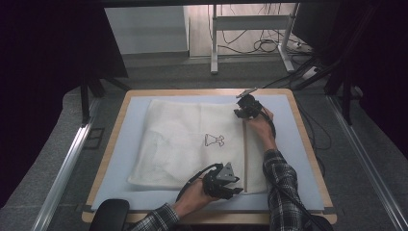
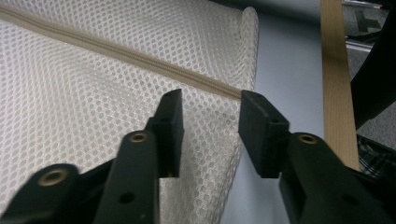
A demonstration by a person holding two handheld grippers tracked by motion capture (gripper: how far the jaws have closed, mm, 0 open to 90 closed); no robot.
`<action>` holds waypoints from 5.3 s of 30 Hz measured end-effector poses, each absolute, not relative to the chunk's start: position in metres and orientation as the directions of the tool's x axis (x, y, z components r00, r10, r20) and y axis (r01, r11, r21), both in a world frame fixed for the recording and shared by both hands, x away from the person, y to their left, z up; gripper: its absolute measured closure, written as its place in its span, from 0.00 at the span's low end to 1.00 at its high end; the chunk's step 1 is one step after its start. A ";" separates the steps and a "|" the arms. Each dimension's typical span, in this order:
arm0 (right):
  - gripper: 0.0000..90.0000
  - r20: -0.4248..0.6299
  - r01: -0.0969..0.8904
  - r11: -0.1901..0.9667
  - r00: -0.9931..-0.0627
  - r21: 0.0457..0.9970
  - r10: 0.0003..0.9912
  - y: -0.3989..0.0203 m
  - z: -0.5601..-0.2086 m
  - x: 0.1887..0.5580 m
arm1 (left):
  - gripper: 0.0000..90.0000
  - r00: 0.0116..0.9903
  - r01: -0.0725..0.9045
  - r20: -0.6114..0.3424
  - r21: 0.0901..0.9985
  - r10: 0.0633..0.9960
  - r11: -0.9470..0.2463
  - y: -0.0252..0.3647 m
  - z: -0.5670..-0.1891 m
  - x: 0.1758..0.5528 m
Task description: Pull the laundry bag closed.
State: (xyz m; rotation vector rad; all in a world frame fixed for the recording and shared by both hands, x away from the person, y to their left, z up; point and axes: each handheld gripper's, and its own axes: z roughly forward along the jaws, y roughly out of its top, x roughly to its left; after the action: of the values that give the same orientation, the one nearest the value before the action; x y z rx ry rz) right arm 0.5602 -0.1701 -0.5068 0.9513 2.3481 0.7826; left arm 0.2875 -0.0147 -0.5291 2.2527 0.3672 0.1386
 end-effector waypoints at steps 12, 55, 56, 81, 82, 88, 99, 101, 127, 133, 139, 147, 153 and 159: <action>0.49 -0.174 0.479 0.575 -0.649 0.663 0.740 -0.172 -0.508 0.552 | 0.37 0.940 0.248 -0.053 0.783 0.336 -0.570 -0.012 -0.528 0.290; 0.00 -0.141 0.467 0.584 -0.689 0.664 0.711 -0.176 -0.497 0.508 | 0.03 0.942 0.210 0.010 0.764 0.336 -0.610 0.011 -0.528 0.279; 0.00 -0.134 0.467 0.583 -0.693 0.665 0.708 -0.177 -0.496 0.506 | 0.02 0.942 0.206 0.015 0.763 0.335 -0.613 0.012 -0.528 0.278; 0.00 -0.082 0.459 0.551 -0.712 0.697 0.697 -0.181 -0.483 0.467 | 0.00 0.934 0.245 -0.035 0.788 0.355 -0.565 0.035 -0.520 0.280; 0.00 -0.079 0.463 0.553 -0.713 0.693 0.697 -0.182 -0.483 0.466 | 0.00 0.939 0.236 -0.037 0.791 0.341 -0.565 0.036 -0.520 0.280; 0.00 -0.065 0.471 0.556 -0.720 0.685 0.691 -0.182 -0.485 0.458 | 0.00 0.945 0.210 -0.014 0.790 0.326 -0.576 0.039 -0.520 0.279; 0.00 -0.072 0.453 0.566 -0.734 0.689 0.676 -0.185 -0.481 0.442 | 0.00 0.934 0.224 -0.007 0.790 0.356 -0.571 0.045 -0.521 0.276; 0.00 -0.067 0.451 0.557 -0.733 0.697 0.677 -0.186 -0.480 0.439 | 0.00 0.933 0.222 -0.003 0.791 0.359 -0.571 0.046 -0.520 0.276; 0.00 -0.034 0.383 0.489 -0.759 0.784 0.650 -0.189 -0.470 0.390 | 0.01 0.894 0.258 0.035 0.775 0.446 -0.577 0.065 -0.513 0.280; 0.00 -0.044 0.368 0.495 -0.767 0.787 0.640 -0.189 -0.470 0.378 | 0.01 0.891 0.253 0.054 0.766 0.452 -0.591 0.067 -0.513 0.279; 0.00 -0.058 0.360 0.515 -0.775 0.778 0.630 -0.190 -0.471 0.367 | 0.01 0.881 0.260 0.066 0.760 0.468 -0.596 0.072 -0.513 0.279; 0.00 -0.058 0.359 0.524 -0.782 0.772 0.621 -0.194 -0.475 0.353 | 0.01 0.876 0.269 0.065 0.757 0.478 -0.596 0.077 -0.512 0.278; 0.00 -0.056 0.352 0.522 -0.787 0.777 0.614 -0.201 -0.475 0.339 | 0.01 0.865 0.285 0.058 0.759 0.498 -0.585 0.087 -0.510 0.279; 0.00 -0.061 0.348 0.525 -0.788 0.777 0.613 -0.211 -0.477 0.324 | 0.01 0.854 0.298 0.057 0.762 0.518 -0.575 0.096 -0.508 0.279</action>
State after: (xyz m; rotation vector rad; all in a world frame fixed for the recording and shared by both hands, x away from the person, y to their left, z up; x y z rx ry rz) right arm 0.3240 -0.2112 -0.4767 0.7986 2.4412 1.1359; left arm 0.2788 0.0965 -0.5081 2.2198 0.5894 0.3493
